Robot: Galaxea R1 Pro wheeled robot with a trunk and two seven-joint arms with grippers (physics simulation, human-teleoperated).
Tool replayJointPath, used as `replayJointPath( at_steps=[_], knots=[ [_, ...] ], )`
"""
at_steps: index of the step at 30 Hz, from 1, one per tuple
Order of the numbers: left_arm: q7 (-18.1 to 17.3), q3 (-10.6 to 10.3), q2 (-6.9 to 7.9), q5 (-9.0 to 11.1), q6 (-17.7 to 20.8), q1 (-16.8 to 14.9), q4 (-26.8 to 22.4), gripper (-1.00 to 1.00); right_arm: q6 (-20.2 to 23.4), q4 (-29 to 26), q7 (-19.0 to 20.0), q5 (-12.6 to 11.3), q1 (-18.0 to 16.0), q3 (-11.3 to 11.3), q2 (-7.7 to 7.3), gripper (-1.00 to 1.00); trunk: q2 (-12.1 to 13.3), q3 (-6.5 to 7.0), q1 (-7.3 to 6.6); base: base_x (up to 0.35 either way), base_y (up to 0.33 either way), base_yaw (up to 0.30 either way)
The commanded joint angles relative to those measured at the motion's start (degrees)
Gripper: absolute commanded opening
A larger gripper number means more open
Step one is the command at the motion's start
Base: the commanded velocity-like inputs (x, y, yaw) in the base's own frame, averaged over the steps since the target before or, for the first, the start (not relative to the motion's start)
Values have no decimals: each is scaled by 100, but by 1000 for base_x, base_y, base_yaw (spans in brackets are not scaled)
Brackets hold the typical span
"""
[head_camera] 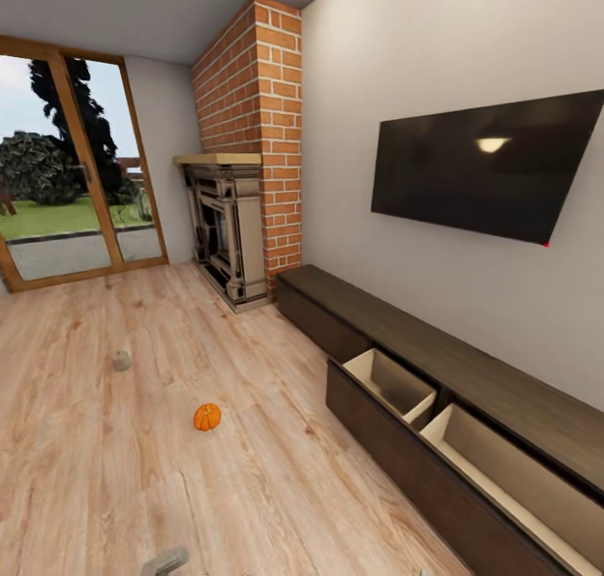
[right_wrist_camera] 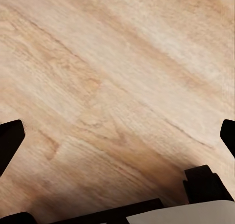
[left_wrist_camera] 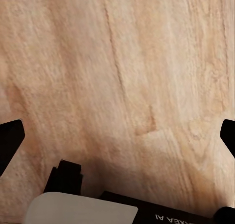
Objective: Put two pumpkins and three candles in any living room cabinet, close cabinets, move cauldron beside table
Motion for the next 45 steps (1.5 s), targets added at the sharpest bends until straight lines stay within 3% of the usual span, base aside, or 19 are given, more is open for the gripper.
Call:
replayJointPath(
  at_steps=[1,45],
  knots=[
    [0,0,0,-1,1,0,0,100,0,0,0,0,0,0,0,100,0,0,0,0,0,299],
    [0,0,2,-1,-5,0,0,100,-30,0,0,0,5,2,0,100,0,1,0,0,0,299]
  ],
)
